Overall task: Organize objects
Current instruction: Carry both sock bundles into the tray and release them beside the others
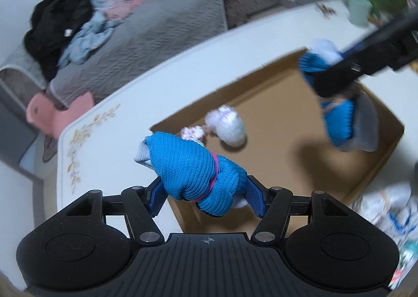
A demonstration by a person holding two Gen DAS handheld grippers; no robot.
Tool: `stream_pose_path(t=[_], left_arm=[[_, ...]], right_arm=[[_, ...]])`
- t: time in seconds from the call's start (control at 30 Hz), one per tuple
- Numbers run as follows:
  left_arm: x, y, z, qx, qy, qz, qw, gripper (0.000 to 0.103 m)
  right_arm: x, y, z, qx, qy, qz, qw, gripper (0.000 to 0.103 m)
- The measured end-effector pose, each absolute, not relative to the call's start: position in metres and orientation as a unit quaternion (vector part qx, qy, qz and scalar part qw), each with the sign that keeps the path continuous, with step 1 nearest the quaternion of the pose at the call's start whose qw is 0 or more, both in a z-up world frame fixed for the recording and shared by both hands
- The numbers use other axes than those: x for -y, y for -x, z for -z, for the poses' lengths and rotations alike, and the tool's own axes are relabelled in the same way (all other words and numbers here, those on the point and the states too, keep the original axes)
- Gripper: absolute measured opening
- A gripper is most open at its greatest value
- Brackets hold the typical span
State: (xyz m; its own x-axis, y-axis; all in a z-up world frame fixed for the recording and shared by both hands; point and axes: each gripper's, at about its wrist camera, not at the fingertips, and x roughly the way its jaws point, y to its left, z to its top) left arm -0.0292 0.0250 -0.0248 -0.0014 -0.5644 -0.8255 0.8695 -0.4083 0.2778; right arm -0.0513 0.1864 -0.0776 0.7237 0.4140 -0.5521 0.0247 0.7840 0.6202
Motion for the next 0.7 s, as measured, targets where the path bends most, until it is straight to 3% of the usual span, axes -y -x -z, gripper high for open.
stream_pose_path(t=[0.33,0.7], left_arm=[[-0.016,0.038,0.069,-0.085,-0.547,0.686,0.471,0.068],[-0.002,0.032,0.089,-0.077,-0.55,0.692,0.46,0.069]], right_arm=[[-0.223,-0.006,0.08,-0.383,-0.265,-0.138,0.874,0.033],[-0.246,-0.032,0.103,-0.428,-0.221,-0.132,0.866,0.034]])
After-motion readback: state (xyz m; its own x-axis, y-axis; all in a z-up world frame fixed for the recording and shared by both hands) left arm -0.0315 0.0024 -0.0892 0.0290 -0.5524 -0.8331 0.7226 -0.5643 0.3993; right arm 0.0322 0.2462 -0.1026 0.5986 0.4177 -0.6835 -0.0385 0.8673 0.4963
